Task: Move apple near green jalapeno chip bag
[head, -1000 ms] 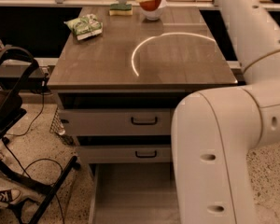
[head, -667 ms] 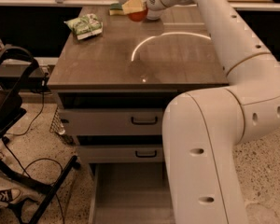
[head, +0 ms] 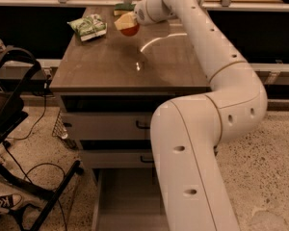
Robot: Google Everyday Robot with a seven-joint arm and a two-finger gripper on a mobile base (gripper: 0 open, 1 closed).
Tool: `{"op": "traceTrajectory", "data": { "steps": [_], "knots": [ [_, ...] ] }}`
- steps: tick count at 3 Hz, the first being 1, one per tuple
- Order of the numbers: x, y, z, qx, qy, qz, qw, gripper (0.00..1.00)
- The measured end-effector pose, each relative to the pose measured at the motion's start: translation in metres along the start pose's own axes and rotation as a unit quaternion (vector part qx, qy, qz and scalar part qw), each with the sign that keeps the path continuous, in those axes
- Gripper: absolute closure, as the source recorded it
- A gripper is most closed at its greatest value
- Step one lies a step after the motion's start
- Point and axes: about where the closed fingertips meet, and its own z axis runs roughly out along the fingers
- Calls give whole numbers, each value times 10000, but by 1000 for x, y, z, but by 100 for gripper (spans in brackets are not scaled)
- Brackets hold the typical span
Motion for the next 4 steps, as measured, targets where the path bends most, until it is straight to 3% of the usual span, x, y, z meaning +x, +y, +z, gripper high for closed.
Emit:
{"op": "traceTrajectory", "data": {
  "steps": [3, 4],
  "knots": [
    [7, 0, 63, 198, -10, -289, 9994, 100],
    [4, 0, 61, 197, -10, -289, 9994, 82]
  ]
}}
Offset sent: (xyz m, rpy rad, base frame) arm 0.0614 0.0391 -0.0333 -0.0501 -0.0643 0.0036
